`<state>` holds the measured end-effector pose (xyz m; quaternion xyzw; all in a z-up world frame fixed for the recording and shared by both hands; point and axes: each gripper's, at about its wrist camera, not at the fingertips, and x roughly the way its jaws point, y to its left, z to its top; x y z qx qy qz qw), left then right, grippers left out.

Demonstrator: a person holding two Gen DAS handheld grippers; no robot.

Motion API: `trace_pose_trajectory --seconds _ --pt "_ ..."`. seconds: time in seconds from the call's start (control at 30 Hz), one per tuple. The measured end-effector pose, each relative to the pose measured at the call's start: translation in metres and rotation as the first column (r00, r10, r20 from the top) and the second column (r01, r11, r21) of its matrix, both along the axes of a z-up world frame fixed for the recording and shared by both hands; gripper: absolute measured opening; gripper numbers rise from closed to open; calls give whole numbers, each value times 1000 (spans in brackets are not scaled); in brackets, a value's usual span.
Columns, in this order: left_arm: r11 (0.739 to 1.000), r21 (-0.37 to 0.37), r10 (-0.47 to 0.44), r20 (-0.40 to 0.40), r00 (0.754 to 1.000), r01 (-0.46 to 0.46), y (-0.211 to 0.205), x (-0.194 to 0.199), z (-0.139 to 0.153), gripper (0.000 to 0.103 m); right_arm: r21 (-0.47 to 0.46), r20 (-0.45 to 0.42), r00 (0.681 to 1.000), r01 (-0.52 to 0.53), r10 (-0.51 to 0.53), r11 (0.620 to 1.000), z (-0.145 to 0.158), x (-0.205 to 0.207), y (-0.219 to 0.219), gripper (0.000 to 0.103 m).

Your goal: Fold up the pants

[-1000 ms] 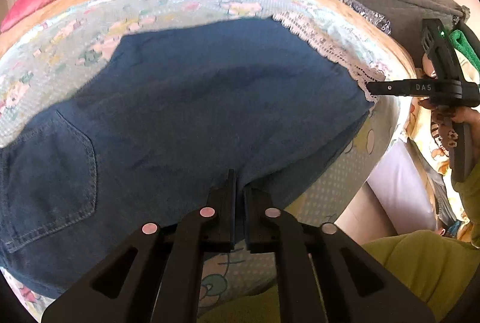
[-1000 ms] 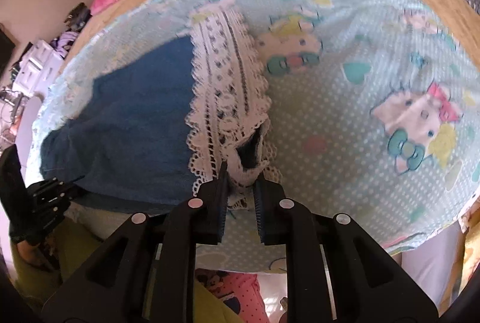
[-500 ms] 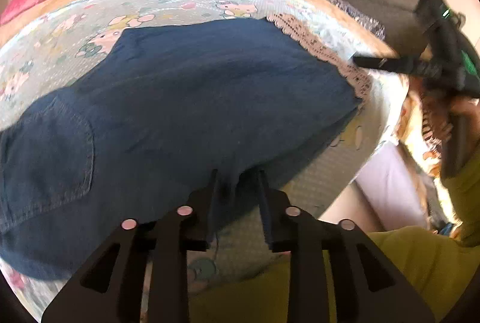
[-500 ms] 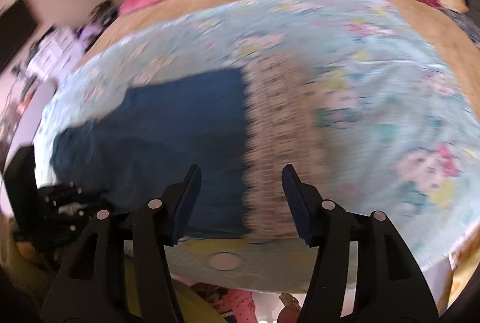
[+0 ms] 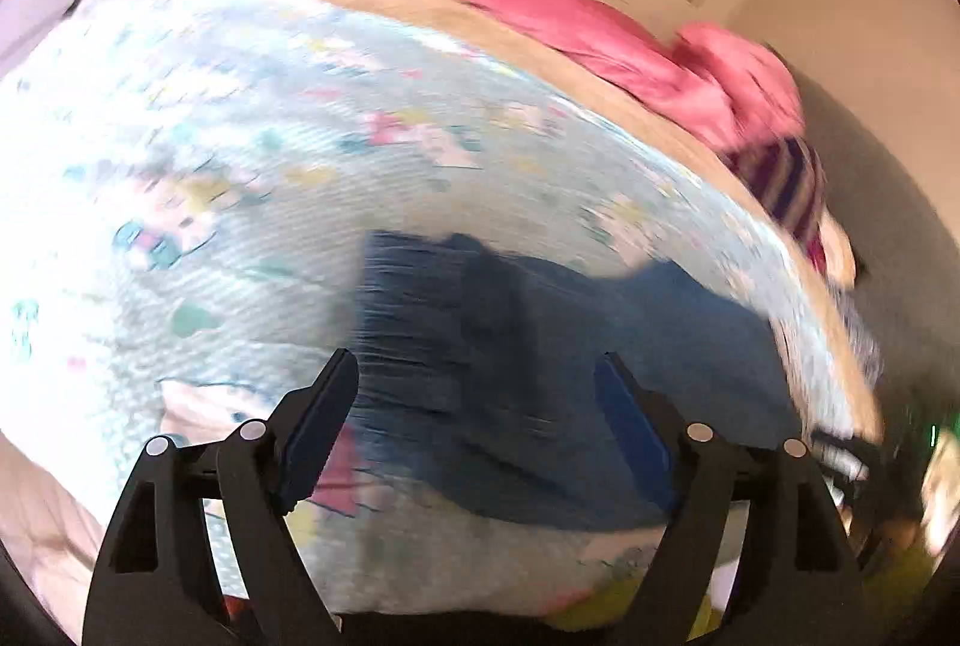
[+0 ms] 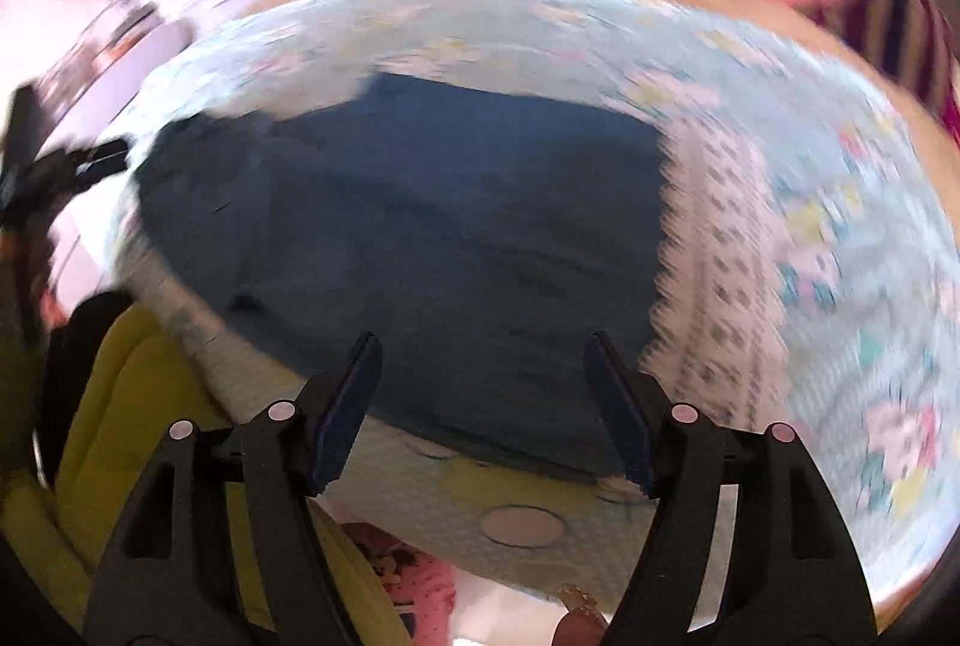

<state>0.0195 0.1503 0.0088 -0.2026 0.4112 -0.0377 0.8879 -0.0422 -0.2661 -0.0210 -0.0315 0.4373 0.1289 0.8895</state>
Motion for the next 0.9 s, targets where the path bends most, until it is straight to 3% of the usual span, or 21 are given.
trace_pose_trajectory --seconds 0.13,0.2,0.23,0.3,0.37,0.47,0.57,0.63,0.73,0.9 --pt "999 -38 7 -29 1000 -8 3 10 -14 78 -67 11 988 -152 153 986 -4 1 32 55" --pt "1000 -12 0 -32 999 0 -5 14 -16 70 -103 4 981 -193 195 976 -5 2 43 50" --pt "1000 17 1 -28 1000 0 -8 15 -17 61 -125 5 977 -212 214 969 -7 1 50 48" --pt "999 44 -1 -18 1000 2 -5 15 -16 28 -180 -2 966 -253 257 951 -13 5 62 43" --pt "999 43 8 -15 1000 -8 -3 15 -13 15 -237 -12 959 -278 283 931 -21 9 73 36" --pt "998 55 25 -13 1000 -24 7 16 -12 15 -284 -51 952 -304 303 909 -34 11 74 9" --pt "996 73 43 -5 999 -43 13 13 -9 14 -207 -60 941 -338 333 918 -23 7 68 0" --pt "996 77 47 0 999 -46 15 12 -8 14 -182 -59 928 -372 367 910 -17 0 63 0" --pt "994 87 61 -8 998 -60 19 14 -12 13 -219 -104 918 -395 382 892 -33 -3 67 0" --pt "992 82 96 2 995 -96 26 6 -8 13 -160 -116 915 -400 386 902 -32 -3 64 7"
